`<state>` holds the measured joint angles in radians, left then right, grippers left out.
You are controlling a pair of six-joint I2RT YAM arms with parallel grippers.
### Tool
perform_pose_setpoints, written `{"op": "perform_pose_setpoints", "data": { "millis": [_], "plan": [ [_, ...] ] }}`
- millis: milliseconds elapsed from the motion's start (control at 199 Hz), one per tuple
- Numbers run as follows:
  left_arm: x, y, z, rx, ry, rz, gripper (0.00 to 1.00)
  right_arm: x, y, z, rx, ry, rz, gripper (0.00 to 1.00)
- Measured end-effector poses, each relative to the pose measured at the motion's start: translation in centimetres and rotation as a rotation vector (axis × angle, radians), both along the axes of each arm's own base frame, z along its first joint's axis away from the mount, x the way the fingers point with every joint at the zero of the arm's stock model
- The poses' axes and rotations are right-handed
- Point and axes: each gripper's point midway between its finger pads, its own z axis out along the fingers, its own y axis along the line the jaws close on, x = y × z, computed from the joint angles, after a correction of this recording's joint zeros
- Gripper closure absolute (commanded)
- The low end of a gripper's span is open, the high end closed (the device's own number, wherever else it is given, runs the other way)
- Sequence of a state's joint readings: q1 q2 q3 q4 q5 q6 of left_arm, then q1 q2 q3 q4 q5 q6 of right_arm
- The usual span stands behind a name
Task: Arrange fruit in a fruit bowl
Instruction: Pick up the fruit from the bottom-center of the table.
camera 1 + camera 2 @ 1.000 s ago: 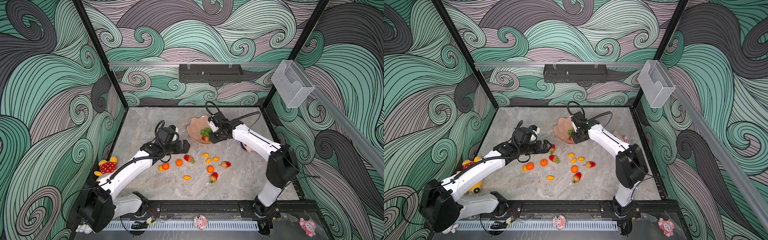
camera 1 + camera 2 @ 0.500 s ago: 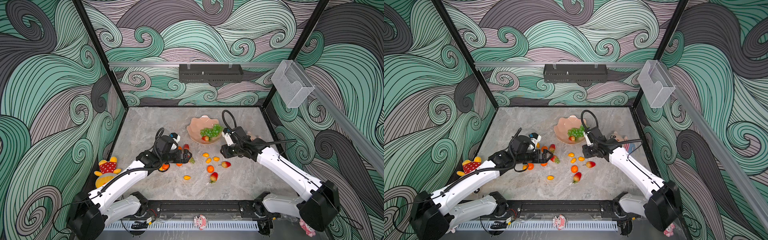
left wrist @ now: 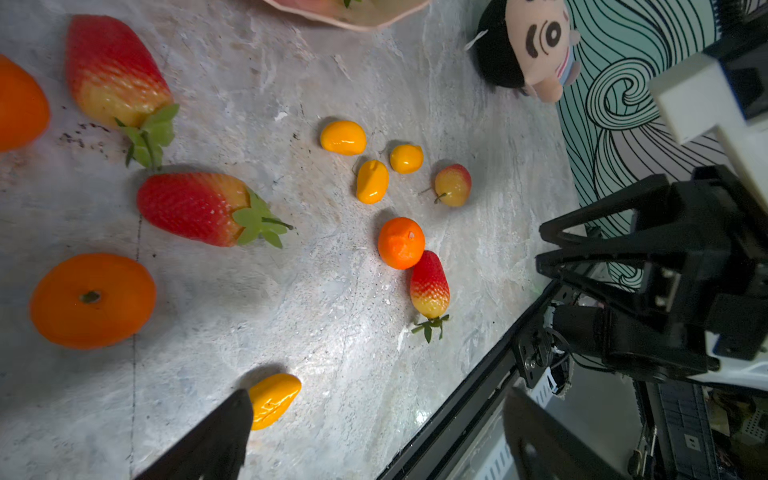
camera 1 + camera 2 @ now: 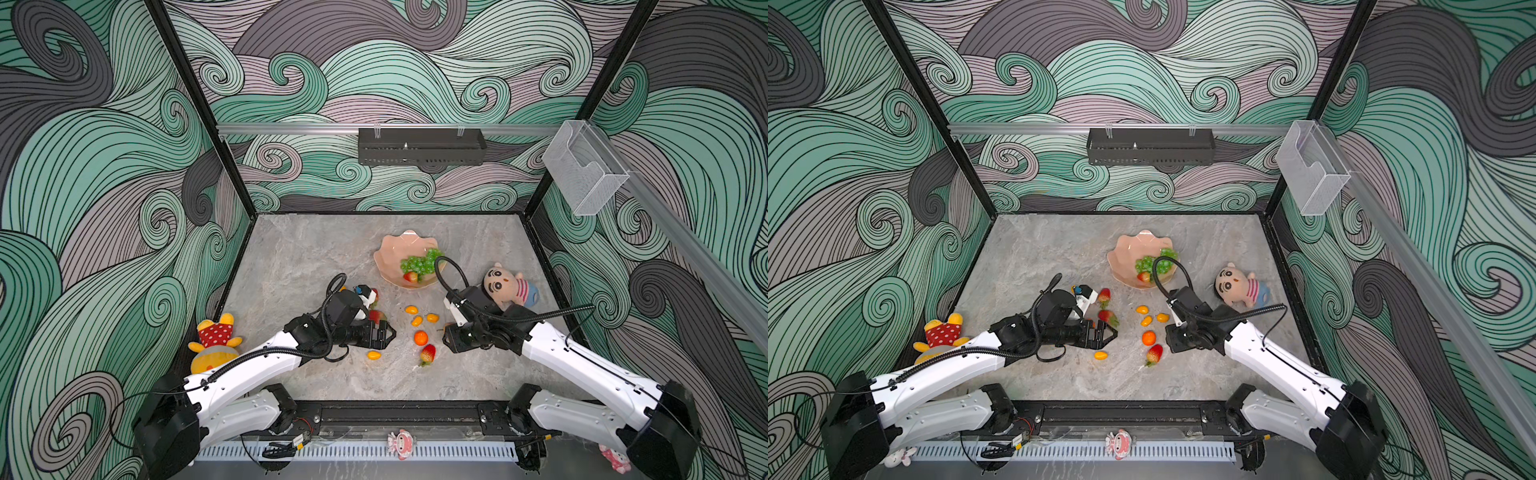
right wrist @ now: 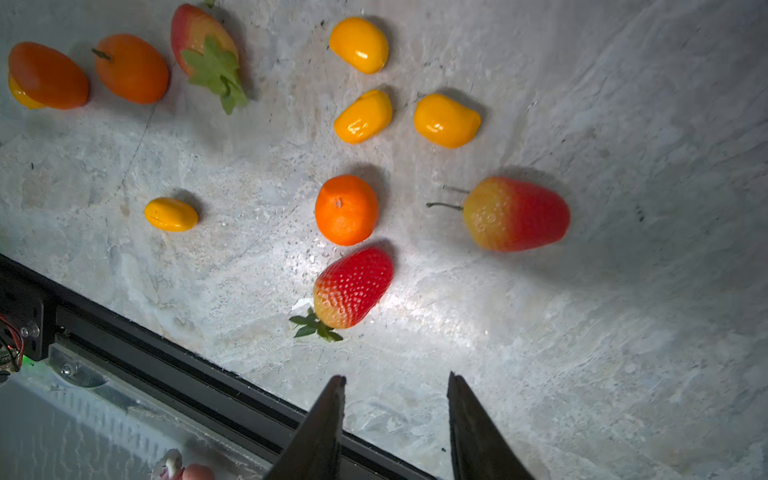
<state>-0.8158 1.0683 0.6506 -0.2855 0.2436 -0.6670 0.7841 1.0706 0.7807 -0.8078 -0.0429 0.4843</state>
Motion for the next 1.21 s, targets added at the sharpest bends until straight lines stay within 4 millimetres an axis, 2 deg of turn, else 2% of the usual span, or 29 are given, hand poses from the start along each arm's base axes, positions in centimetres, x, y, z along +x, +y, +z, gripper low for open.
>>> {"op": "perform_pose_setpoints", "data": {
  "millis": [101, 292, 588, 784, 1006, 1207],
  "plan": [
    [-0.2, -0.6, -0.4, 0.001, 0.008, -0.013, 0.05, -1.1, 0.2, -1.0, -0.013, 0.018, -0.067, 0.6],
    [-0.1, -0.8, -1.0, 0.01, 0.024, -0.008, 0.05, -2.5, 0.3, -2.9, -0.014, 0.041, -0.223, 0.53],
    [0.1, -0.9, -1.0, 0.005, 0.018, -0.001, 0.05, -2.3, 2.8, -3.6, -0.029, 0.011, -0.342, 0.51],
    [-0.4, -0.2, -2.1, 0.01, 0.032, 0.011, 0.05, -2.2, 4.3, -4.8, -0.066, 0.004, -0.365, 0.5],
    [-0.6, 1.2, -3.3, 0.003, 0.054, 0.051, 0.05, -2.0, 5.0, -6.1, -0.101, 0.012, -0.366, 0.46],
    [-0.4, 1.4, -3.2, -0.007, 0.051, 0.063, 0.05, -1.9, 5.3, -7.3, -0.131, 0.019, -0.364, 0.46]
  ]
}}
